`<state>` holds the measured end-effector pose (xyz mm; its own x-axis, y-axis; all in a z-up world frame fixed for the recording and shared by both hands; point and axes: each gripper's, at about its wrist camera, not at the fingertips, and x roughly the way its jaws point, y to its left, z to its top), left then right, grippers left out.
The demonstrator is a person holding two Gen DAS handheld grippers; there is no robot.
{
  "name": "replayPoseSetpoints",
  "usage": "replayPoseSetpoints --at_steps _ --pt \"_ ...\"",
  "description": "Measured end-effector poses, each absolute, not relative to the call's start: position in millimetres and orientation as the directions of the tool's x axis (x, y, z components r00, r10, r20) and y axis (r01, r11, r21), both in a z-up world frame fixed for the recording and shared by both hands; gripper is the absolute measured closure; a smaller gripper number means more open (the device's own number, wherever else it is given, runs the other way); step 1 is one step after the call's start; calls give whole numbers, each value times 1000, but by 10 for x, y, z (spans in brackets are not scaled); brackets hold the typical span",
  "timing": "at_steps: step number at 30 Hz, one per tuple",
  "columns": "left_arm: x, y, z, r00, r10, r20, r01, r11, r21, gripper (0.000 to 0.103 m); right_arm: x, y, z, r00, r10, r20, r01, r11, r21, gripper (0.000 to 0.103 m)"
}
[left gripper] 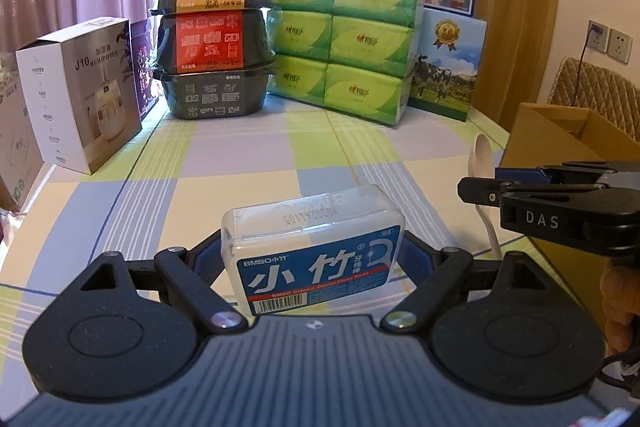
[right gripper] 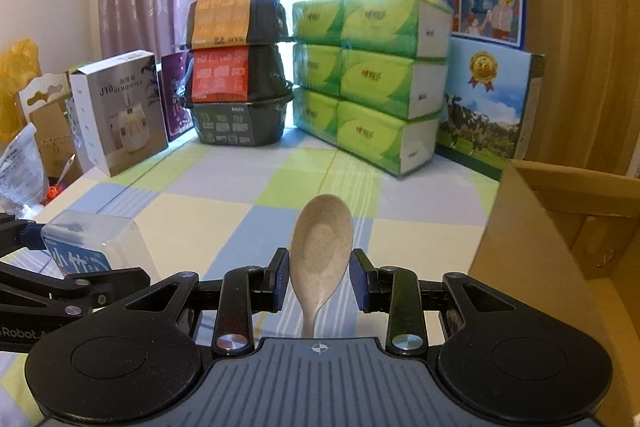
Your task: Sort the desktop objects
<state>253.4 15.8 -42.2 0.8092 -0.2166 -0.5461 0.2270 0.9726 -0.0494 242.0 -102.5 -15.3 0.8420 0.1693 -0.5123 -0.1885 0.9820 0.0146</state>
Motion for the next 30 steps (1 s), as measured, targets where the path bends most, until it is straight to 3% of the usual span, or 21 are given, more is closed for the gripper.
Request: replayPoseSetpoints --at_steps 10,30 --pt "2204 124 -217 816 -215 -536 206 976 -78 18 1929 -1133 72 864 154 -479 -162 986 23 73" --pt "1433 58 -90 814 -214 -540 190 977 -100 18 1037 -1130 167 842 152 -517 -139 988 64 73"
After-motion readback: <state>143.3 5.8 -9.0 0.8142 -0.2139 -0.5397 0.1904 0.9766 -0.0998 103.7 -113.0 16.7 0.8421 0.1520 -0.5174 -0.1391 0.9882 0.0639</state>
